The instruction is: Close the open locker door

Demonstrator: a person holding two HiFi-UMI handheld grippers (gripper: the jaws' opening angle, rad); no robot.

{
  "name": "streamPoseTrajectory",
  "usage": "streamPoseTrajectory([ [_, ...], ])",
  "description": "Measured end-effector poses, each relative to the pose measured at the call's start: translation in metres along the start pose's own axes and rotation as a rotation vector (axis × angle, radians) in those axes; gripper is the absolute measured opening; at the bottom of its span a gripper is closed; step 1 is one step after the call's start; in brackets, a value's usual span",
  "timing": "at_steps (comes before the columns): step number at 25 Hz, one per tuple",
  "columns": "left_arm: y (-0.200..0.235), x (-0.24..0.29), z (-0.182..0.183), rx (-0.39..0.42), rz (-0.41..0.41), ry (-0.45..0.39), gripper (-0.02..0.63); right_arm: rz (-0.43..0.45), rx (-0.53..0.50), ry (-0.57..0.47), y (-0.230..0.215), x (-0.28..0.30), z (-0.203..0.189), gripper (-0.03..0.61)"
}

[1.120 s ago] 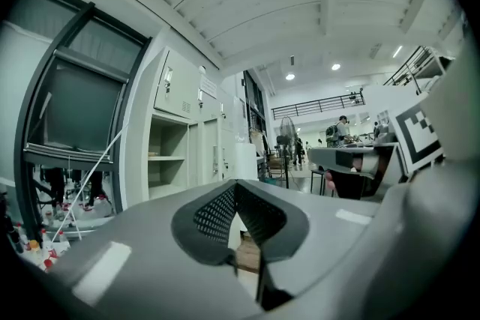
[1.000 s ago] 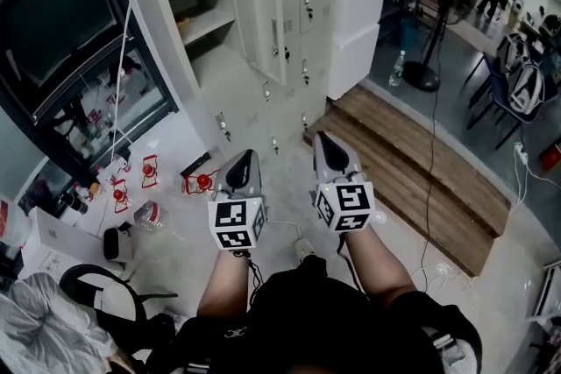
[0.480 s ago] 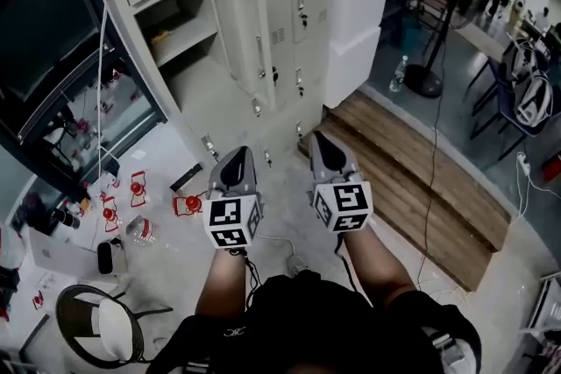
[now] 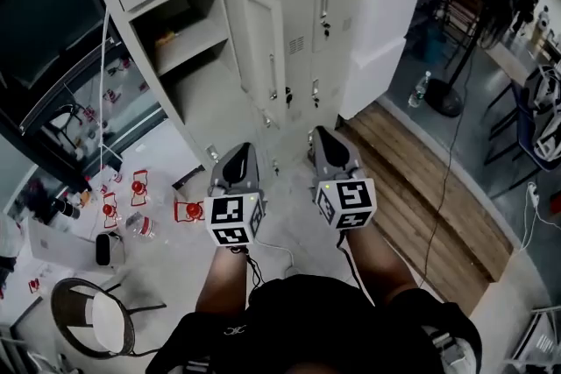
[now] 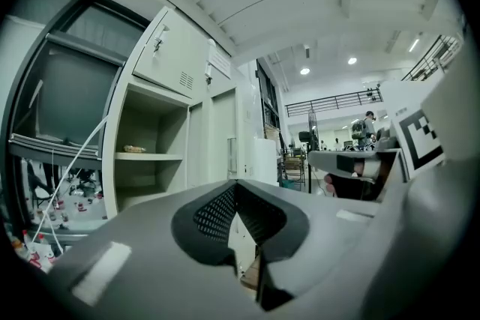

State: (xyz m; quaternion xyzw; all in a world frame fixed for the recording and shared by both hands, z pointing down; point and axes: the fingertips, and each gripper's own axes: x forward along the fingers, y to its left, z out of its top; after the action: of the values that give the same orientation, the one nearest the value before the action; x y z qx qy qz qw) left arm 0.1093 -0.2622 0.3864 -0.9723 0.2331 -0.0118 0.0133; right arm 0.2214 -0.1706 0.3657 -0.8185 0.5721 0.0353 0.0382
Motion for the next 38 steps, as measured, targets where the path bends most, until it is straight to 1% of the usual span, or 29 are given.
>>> streamPoseTrajectory([
  [4,0.01,0.005,0.0,-0.005,0.041,0.014,0.0,0.036,0.006,0.001,-0.003,0.021,0.004,0.012],
  [10,0.02,0.001,-0.003,-0.024,0.13,0.021,0.002,0.117,-0.021,-0.018,0.002,0.037,0.01,0.012],
  [14,0.017,-0.001,0.001,-0.022,0.206,0.015,0.0,0.177,-0.016,-0.023,-0.006,0.044,0.011,0.012],
  [19,0.004,0.002,0.006,-0.018,0.297,0.01,0.0,0.255,-0.003,-0.015,-0.023,0.051,0.013,0.012],
  [26,-0.006,0.005,0.008,-0.005,0.385,0.019,0.0,0.361,0.0,-0.02,-0.024,0.062,0.014,0.014],
  [28,-0.005,0.003,0.009,-0.001,0.408,0.021,0.0,0.389,0.014,-0.038,-0.022,0.064,0.016,0.015],
  [29,-0.004,0.001,0.009,-0.001,0.419,0.023,0.0,0.403,0.027,-0.06,-0.02,0.064,0.019,0.03],
  [30,-0.003,0.0,0.008,-0.001,0.429,0.024,0.0,0.416,0.039,-0.084,-0.019,0.065,0.022,0.07],
  [31,-0.002,-0.001,0.008,0.0,0.437,0.026,0.001,0.43,0.047,-0.102,-0.017,0.066,0.025,0.148],
  [32,0.0,-0.002,0.008,0.001,0.445,0.027,0.0,0.446,0.049,-0.11,-0.014,0.067,0.026,0.195],
  [33,0.001,-0.003,0.009,0.001,0.452,0.027,0.0,0.463,0.045,-0.108,-0.011,0.069,0.026,0.206],
  [38,0.005,-0.007,0.008,0.002,0.484,0.027,0.001,0.525,-0.002,-0.059,0.001,0.081,0.017,0.209],
])
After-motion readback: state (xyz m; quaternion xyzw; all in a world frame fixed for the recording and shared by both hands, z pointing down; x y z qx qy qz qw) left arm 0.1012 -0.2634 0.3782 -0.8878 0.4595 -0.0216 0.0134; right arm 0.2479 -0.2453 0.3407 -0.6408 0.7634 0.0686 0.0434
